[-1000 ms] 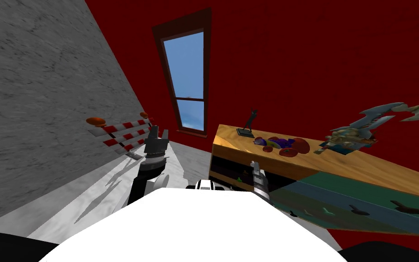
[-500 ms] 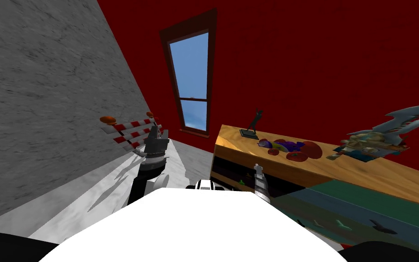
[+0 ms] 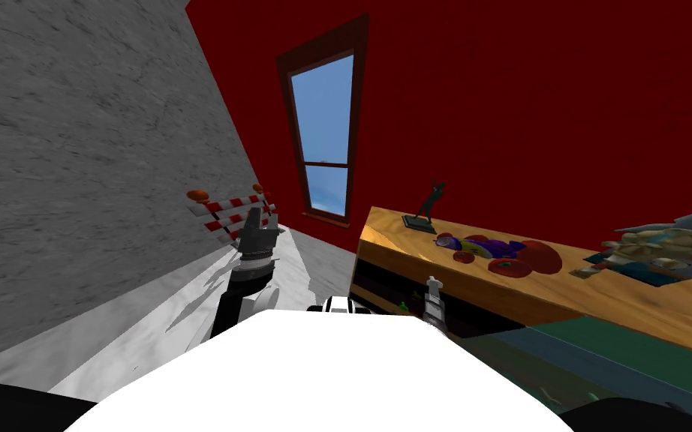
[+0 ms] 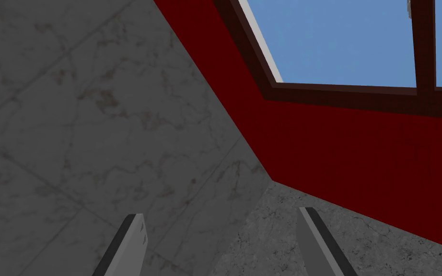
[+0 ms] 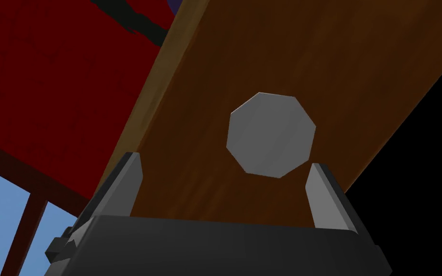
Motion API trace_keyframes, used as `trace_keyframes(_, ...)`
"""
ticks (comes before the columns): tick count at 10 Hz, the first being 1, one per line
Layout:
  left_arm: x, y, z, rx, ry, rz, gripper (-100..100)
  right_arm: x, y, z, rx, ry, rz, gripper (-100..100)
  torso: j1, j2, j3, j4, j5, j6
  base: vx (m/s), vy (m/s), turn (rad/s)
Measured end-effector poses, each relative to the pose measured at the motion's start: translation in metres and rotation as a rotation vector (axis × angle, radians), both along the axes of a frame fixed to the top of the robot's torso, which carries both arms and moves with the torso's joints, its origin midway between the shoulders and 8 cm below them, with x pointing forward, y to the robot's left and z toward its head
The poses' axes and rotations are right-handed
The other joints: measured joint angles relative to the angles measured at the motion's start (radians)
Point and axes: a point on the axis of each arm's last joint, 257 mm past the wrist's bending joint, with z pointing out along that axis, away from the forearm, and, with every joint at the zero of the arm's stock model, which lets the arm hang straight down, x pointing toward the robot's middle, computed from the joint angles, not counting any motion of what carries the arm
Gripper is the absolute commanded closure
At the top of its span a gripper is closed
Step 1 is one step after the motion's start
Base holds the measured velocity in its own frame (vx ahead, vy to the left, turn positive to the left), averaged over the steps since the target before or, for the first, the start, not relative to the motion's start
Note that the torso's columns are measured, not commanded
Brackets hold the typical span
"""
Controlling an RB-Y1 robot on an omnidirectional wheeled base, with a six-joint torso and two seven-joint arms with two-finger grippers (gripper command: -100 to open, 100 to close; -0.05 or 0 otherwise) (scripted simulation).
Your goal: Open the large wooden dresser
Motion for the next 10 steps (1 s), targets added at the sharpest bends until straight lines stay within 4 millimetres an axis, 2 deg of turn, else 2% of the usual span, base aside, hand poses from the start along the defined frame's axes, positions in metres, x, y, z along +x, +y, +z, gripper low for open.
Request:
trace_keyframes(4,0.000,0.000,0.000,0.000,0.000,0.000,0,-0.013,-0.009,-0.017,0.111,-0.039,-0.008,-100,0.000,0.000,0.000,0.000,0.000,0.000,0.005,0.000,0.091)
trace_keyframes(10,0.000,0.000,0.000,0.000,0.000,0.000,0,-0.029,-0.022,-0.032,0.239,-0.097,-0.017,-100,0.000,0.000,0.000,0.000,0.000,0.000,0.004,0.001,0.076)
